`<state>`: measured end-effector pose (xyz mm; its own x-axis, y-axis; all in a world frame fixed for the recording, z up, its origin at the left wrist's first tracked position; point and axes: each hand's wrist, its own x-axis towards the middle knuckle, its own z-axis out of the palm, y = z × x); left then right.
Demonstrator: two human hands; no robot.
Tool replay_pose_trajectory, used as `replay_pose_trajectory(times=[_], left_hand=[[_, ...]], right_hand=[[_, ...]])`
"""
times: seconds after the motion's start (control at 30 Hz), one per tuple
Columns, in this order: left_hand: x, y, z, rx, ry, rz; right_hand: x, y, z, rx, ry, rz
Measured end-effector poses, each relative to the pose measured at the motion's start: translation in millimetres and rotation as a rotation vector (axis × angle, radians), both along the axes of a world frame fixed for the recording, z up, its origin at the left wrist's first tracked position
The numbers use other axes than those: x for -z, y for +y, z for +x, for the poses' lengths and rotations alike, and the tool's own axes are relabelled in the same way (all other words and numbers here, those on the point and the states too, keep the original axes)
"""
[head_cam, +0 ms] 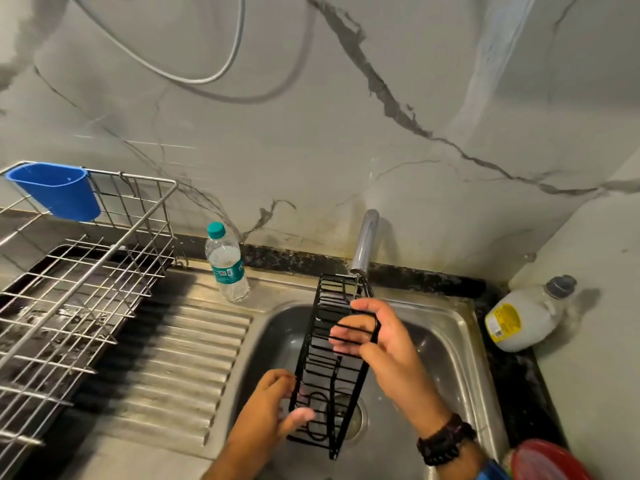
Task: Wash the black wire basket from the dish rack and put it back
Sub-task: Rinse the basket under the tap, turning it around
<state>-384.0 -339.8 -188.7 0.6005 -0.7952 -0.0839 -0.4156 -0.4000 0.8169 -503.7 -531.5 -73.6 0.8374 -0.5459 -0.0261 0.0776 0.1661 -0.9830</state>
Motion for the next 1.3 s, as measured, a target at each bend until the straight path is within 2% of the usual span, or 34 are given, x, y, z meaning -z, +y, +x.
replay_pose_trajectory(times=[0.07, 0.17, 0.23, 0.3, 0.33, 0.4, 0.47, 0.5, 0.63, 0.73, 0.8, 0.93, 1.03, 1.13, 1.3], left_hand=[[0, 2, -7, 0.011, 0.028, 0.068], [-8, -2, -16, -0.009, 0.065, 0.140], [-21, -8, -19, 0.018, 0.144, 0.196], [-41, -15, -16, 0.125, 0.280, 0.179], [-53, -19, -14, 0.158, 0.387, 0.114], [-83, -31, -11, 0.094, 0.560, -0.016], [-101, -44, -8, -0.034, 0.624, -0.154], [-106, -53, -5, -0.067, 0.616, -0.153], [-101, -84, 7, -0.314, 0.549, -0.108], [-101, -97, 12, -0.345, 0.496, -0.101], [-112, -102, 11, -0.367, 0.549, -0.115], [-116, -99, 26, -0.278, 0.845, 0.071], [-122, -100, 28, -0.204, 0.834, 0.225], [-115, -104, 22, -0.236, 0.806, 0.320], [-104, -106, 13, -0.269, 0.691, 0.237]], right_hand=[[-2, 8, -1, 0.053, -0.052, 0.086], [2, 18, 4, 0.286, 0.017, 0.074], [8, 26, 7, 0.359, 0.076, -0.085], [14, 29, 6, 0.359, 0.102, -0.359], [16, 28, 6, 0.343, 0.100, -0.482], [17, 24, 6, 0.286, 0.085, -0.616], [17, 19, 7, 0.228, 0.085, -0.637], [17, 17, 8, 0.206, 0.096, -0.637], [12, 7, 11, 0.126, 0.157, -0.692], [7, -2, 11, 0.051, 0.242, -0.783], [0, -8, 11, -0.065, 0.322, -0.942], [-8, -3, 9, -0.339, 0.365, -1.319], [-6, 4, 9, -0.528, 0.390, -1.526], [-8, 7, 9, -0.627, 0.394, -1.590], [10, 6, 1, -0.547, 0.351, -1.615]])
